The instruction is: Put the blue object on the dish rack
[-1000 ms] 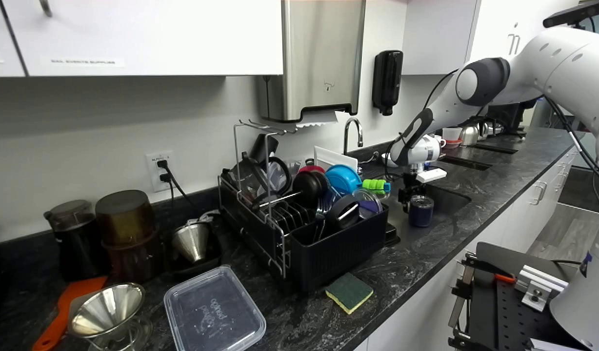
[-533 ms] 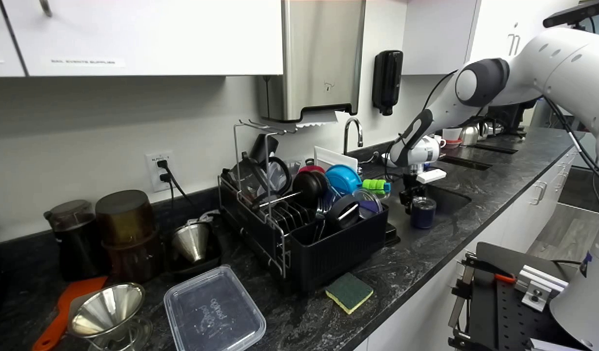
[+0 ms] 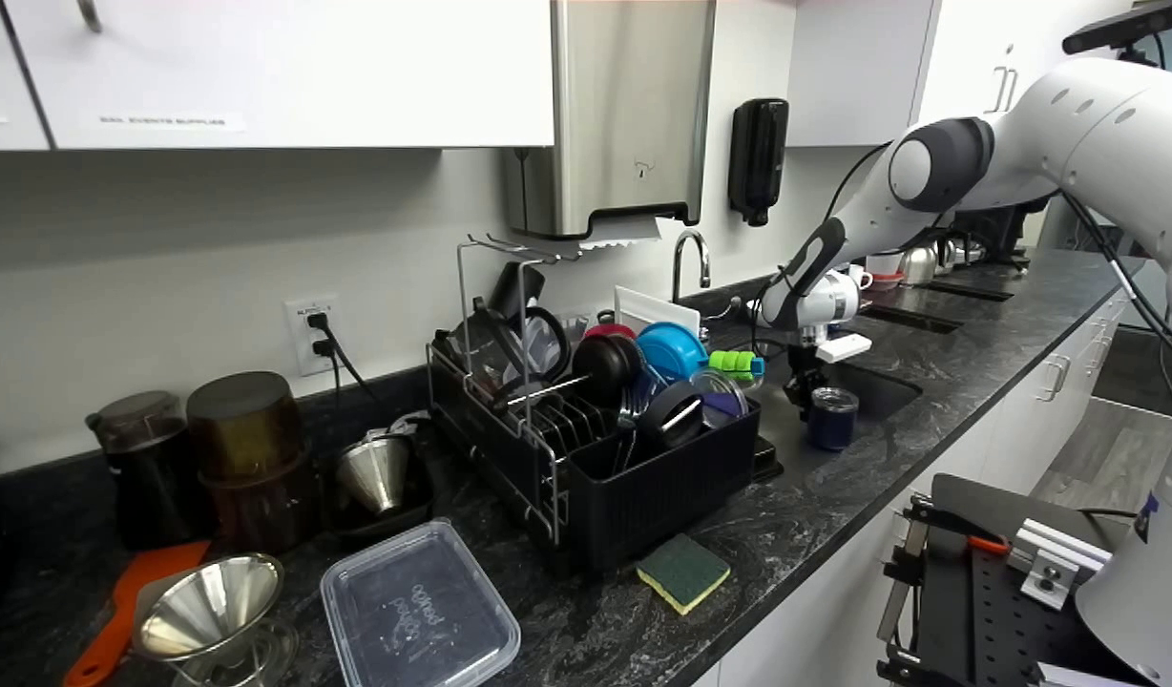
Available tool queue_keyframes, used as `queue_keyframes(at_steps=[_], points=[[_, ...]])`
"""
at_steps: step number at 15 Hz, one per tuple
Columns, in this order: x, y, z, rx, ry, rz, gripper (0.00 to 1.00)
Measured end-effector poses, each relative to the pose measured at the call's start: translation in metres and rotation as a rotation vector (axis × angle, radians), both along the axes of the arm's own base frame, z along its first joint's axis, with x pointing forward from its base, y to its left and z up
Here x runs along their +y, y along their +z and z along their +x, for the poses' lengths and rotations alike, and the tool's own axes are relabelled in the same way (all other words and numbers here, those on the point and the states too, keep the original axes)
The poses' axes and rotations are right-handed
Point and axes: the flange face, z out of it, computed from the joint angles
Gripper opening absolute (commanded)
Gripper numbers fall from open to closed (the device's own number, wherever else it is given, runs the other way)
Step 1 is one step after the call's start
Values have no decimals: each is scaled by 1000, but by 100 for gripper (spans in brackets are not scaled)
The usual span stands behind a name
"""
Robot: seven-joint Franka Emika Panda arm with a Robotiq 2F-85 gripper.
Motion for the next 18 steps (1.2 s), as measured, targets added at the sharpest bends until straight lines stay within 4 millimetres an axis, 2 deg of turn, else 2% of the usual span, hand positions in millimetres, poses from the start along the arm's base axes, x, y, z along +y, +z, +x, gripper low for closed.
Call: queue_keyframes(at_steps=[6, 9, 13, 18], points=[[-2, 6, 4, -33, 87, -13, 4], [-2, 27, 2, -80, 181, -22, 4], [4, 56, -9, -129, 298, 5, 4], [22, 76, -25, -189, 435, 62, 4]])
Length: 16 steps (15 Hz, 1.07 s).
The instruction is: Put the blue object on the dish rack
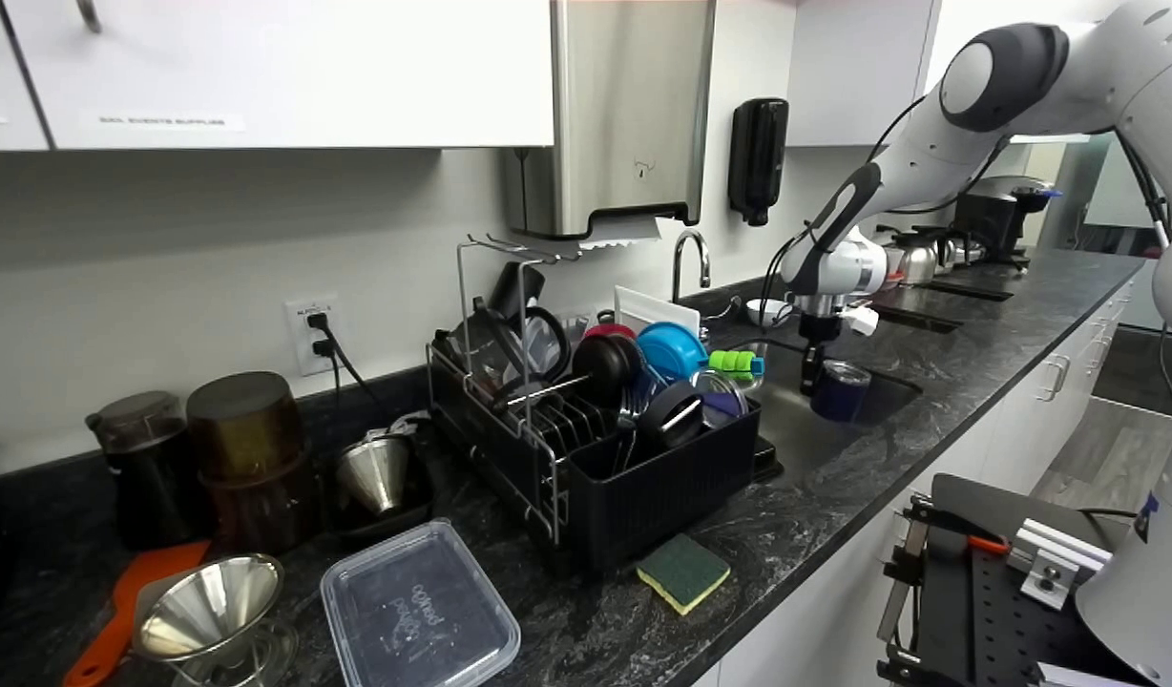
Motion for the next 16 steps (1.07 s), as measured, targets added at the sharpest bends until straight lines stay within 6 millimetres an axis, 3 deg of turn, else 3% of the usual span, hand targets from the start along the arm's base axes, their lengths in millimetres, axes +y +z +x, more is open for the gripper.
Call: queue_keyframes(at_steps=[11, 16], points=[[24, 23, -32, -125, 261, 135, 4], [28, 42, -42, -194, 411, 252, 4]])
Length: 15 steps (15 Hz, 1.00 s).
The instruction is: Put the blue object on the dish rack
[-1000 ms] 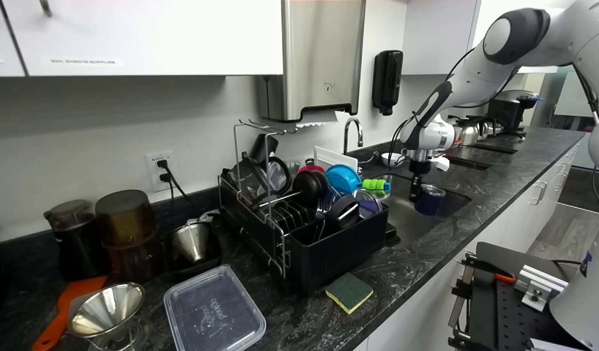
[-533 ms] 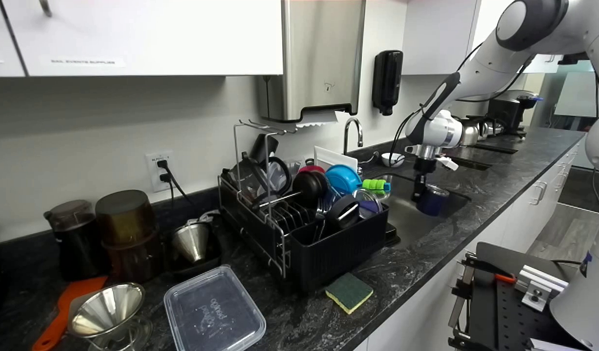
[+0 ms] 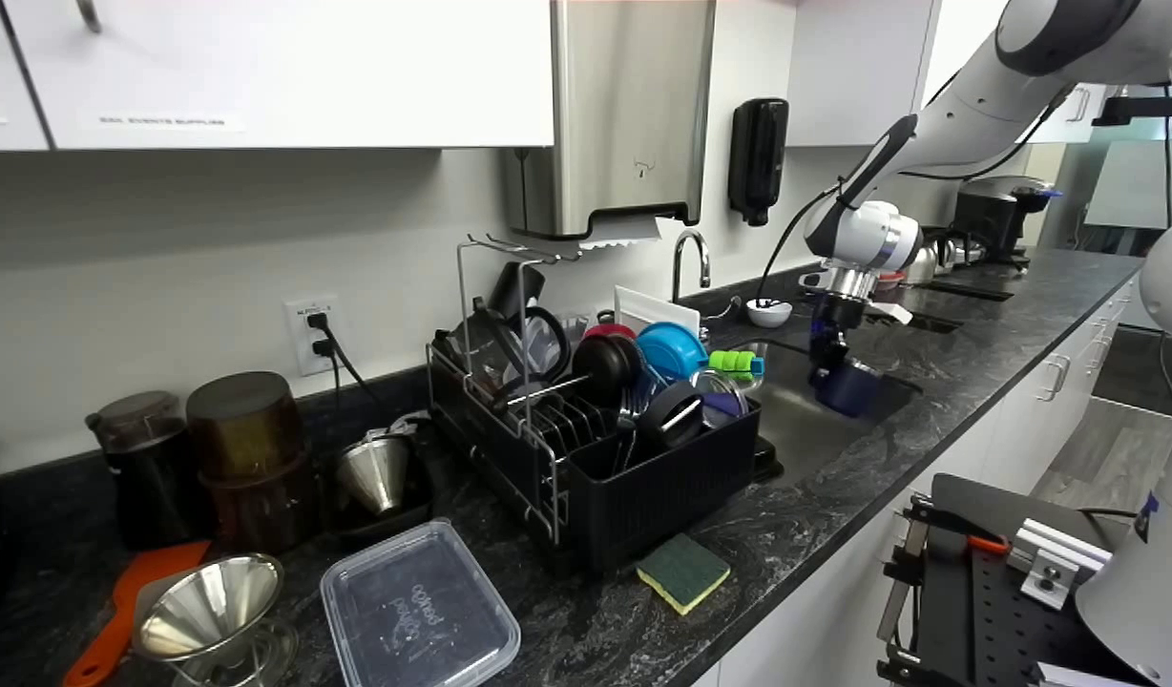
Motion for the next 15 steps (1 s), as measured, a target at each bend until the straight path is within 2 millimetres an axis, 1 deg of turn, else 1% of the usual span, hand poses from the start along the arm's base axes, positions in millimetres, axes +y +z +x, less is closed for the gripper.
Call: queue_keyframes(at_steps=[3, 6, 11, 15], points=[[2, 8, -5, -12, 59, 38, 4], [0, 13, -4, -9, 67, 19, 4], [7, 25, 10, -12, 53, -113, 4], [13, 26, 13, 12, 34, -231, 4]])
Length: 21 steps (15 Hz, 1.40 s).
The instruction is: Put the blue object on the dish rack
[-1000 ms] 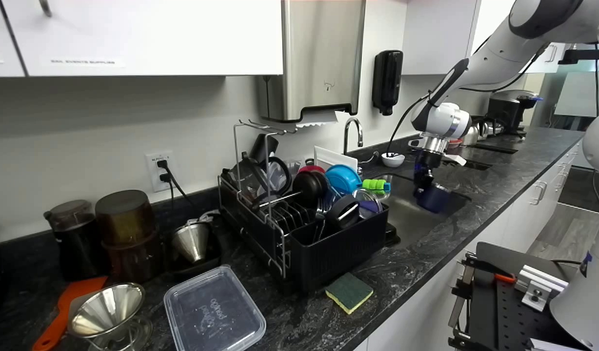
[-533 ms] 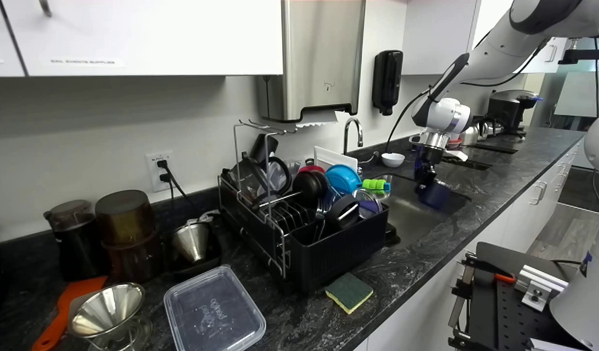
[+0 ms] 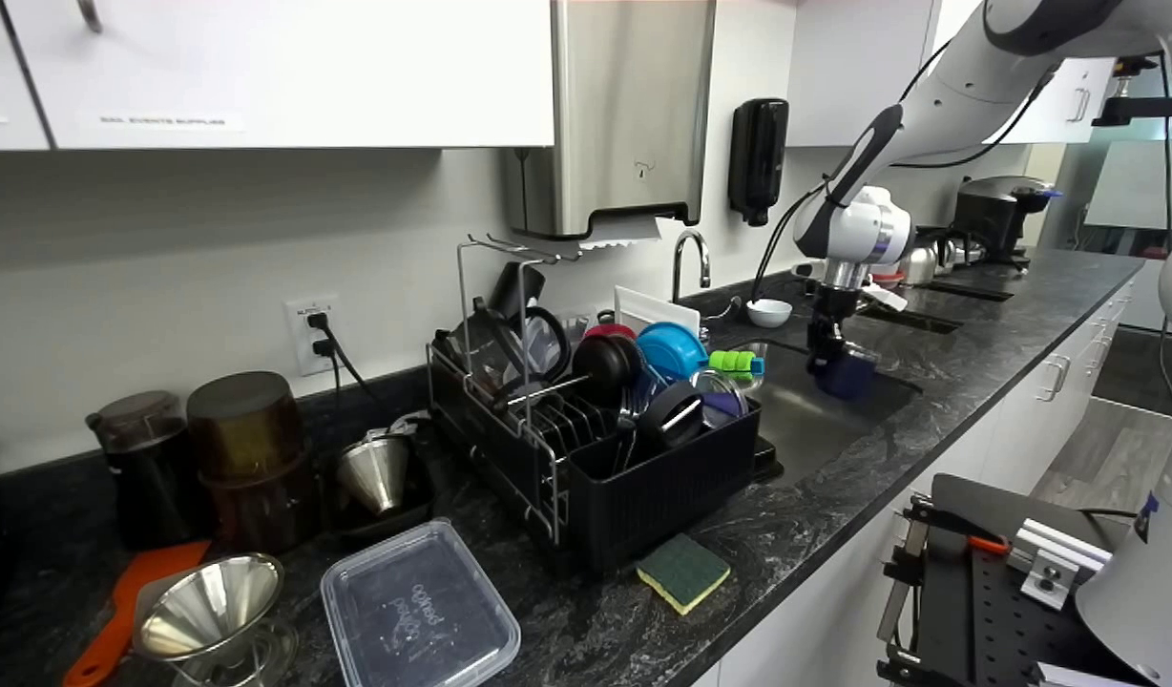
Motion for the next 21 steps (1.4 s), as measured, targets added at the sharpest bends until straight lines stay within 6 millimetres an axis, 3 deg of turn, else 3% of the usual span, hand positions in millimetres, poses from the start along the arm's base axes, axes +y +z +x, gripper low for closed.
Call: queue_keyframes(at_steps=[5, 17, 21], points=[[-6, 4, -4, 60, -43, -128, 4], [-39, 41, -8, 106, -200, -263, 4], [-38, 39, -10, 130, -261, -262, 4]])
